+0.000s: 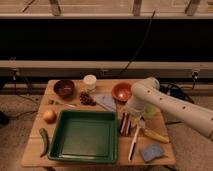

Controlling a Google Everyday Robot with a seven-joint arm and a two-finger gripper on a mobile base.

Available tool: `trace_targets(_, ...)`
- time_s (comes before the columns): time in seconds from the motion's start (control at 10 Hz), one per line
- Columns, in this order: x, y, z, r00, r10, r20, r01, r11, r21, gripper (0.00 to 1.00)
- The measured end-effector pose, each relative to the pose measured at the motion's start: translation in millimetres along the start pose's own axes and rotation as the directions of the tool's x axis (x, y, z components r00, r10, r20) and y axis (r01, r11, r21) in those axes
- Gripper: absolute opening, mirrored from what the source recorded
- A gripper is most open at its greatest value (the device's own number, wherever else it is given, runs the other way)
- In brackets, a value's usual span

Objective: Place eraser in tray

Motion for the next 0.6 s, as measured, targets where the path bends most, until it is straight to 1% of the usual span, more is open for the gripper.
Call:
trace_targets(0.3, 1.6, -4.3, -0.8, 0.998, -0.068, -0.014, 0.068, 0.998, 0.000, 0.65)
trace_targets(0.4, 3.1, -6.7, 1.4, 0.995, -0.094, -0.022, 0.093, 0.996, -0.008, 0.65)
trace_targets(0.6, 4.3, -11.1, 7.0, 0.993, -0.113, -0.033, 0.112, 0.993, -0.022, 0.65)
